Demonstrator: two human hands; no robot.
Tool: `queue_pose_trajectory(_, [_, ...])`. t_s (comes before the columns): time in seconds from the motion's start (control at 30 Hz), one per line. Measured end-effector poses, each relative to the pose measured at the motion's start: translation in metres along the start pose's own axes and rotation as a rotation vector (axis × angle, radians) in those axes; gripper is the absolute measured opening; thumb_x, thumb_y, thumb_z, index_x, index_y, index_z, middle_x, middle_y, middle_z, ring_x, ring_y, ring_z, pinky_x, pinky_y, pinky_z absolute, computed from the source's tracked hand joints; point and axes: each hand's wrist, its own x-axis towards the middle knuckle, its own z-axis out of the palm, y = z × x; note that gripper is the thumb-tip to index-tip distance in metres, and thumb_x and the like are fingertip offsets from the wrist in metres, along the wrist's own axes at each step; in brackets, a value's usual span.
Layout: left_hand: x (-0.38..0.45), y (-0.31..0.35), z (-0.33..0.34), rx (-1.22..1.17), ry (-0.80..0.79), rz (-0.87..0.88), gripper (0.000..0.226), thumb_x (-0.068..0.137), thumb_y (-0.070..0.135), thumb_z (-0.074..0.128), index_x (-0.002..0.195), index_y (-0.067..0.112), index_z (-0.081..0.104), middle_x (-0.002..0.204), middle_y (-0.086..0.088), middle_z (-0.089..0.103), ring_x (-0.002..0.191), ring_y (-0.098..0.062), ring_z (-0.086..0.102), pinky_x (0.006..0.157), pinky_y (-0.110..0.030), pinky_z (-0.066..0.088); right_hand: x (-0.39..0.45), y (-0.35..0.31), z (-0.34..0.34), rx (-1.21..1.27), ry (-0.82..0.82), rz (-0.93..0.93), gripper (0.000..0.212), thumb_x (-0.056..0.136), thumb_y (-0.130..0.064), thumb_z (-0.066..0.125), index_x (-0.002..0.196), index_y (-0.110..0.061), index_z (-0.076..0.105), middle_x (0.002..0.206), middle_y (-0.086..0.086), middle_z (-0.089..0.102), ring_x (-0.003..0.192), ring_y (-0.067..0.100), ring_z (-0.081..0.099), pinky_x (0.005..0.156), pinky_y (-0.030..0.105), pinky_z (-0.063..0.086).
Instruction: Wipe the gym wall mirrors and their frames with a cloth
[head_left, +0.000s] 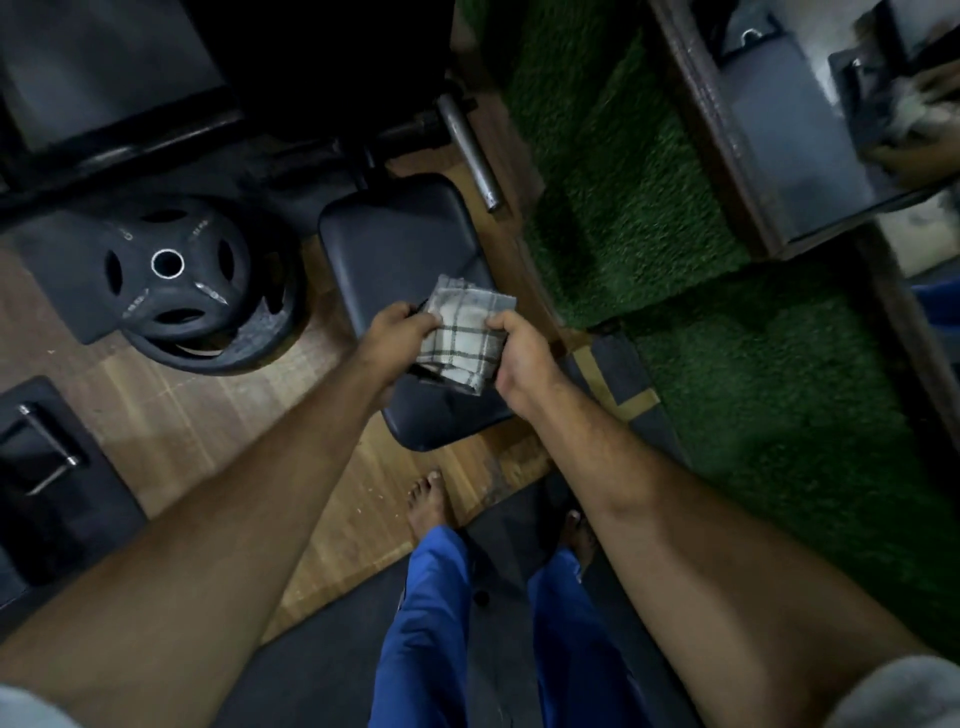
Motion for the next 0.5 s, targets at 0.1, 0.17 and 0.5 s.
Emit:
queue_pose_trajectory(0.1, [-0.044, 0.017, 0.006, -0.019, -0.087, 0.023, 0.009, 0.099, 0.016, 0.06, 0.095, 0.014, 0.068, 0.09, -0.012, 0.072, 0.078, -0.024, 0.069, 0.072, -0.037, 0.056, -0.042, -0.011, -0.015, 0.06, 0.003, 0.002, 0.027, 0.099, -0.013, 0.047, 0.118, -0.003, 0.064, 0.106, 0.017, 0.072, 0.09, 0.034, 0.07, 0.081, 0.045, 0.06])
queue_pose_trajectory(0.17, [-0.071, 0.027, 0.011, -0.06, -0.112, 0.071, 0.012, 0.101, 0.01, 0.058, 0.095, 0.013, 0.069, 0.089, -0.012, 0.072, 0.076, -0.022, 0.069, 0.072, -0.034, 0.057, -0.07, -0.017, -0.024, 0.072, -0.003, -0.01, 0.027, 0.097, -0.014, 0.05, 0.118, -0.006, 0.066, 0.103, 0.015, 0.074, 0.088, 0.032, 0.071, 0.075, 0.042, 0.062])
queue_pose_trajectory(0.5, [-0.228, 0.07, 0.045, -0.097, -0.044, 0.297, 0.024, 0.104, 0.003, 0.052, 0.121, -0.001, 0.067, 0.098, -0.015, 0.072, 0.086, -0.025, 0.067, 0.08, -0.034, 0.057, -0.222, -0.045, -0.065, 0.093, -0.086, -0.265, 0.022, 0.085, -0.011, 0.064, 0.105, -0.005, 0.07, 0.102, 0.02, 0.072, 0.084, 0.031, 0.071, 0.079, 0.042, 0.06])
